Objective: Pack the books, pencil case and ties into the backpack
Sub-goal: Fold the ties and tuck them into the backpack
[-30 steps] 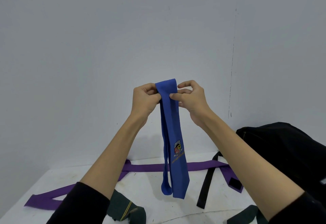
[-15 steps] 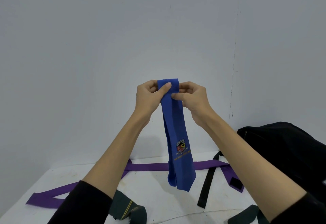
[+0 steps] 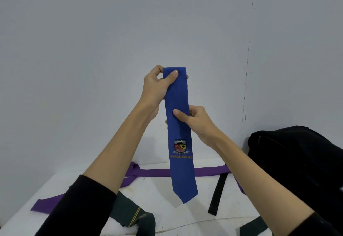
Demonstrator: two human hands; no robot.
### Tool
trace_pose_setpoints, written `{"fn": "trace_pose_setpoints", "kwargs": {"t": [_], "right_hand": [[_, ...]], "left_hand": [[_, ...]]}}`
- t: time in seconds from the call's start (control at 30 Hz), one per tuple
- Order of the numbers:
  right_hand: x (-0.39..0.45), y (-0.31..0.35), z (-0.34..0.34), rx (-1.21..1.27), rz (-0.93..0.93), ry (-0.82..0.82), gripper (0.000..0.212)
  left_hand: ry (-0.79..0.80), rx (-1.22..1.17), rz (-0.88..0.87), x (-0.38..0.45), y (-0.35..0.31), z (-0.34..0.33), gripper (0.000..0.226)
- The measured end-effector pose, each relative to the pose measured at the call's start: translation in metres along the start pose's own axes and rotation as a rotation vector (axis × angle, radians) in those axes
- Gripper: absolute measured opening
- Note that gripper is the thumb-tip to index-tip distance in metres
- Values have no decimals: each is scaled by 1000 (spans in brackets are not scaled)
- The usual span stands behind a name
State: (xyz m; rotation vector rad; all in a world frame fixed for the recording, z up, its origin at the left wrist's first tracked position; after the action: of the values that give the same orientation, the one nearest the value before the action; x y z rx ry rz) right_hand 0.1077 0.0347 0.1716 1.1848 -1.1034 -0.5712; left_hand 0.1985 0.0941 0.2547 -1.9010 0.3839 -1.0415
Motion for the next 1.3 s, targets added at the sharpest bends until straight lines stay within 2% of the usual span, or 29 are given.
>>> {"fn": "trace_pose_setpoints", "kwargs": {"t": [0.17,0.3,0.4,0.47,0.57,0.67,0.77,0.8,0.87,0.97,1.3], "right_hand": [[-8,-18,-2,37,-57,28,19],[-11,-30,0,-28,-76,57,21],[0,-4,8,70,0,15,34],[9,20,14,117,69,-14,34],[18,42,18,39,147,-40,28],[25,47,21,31,137,-87,22],[29,48,21,52,121,-162,16],[29,49,19,51,120,-175,14],[29,51,15,28,114,-194,12],[29,58,14,32,130,-231,10],[33,59,24,75,79,-320,14]], "left_hand": [[-23,67,2,6,2,9,13],[-4,57,43,6,10,11,12],[93,179,61,4,21,8,12],[124,234,60,3,26,7,16],[135,188,82,4,31,7,19],[176,76,143,1,32,6,8],[203,-7,210,-6,43,1,35],[222,-35,235,-10,50,-1,38],[261,-69,291,-22,66,-4,28],[335,-24,322,-44,89,-6,18],[467,-3,549,-93,155,7,27]]}}
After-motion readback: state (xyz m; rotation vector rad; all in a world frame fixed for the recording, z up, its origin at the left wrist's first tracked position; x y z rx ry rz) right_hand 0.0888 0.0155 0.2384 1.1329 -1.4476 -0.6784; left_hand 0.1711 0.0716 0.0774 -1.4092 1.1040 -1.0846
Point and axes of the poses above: each hand's wrist, its own x-axis towards the middle knuckle, its own z-axis out of the back of the hand, y = z × x, the point moved 5 cm from there along x, towards the middle knuckle, and after that the axes turned 15 degrees about -y, right-handed, at the moved point
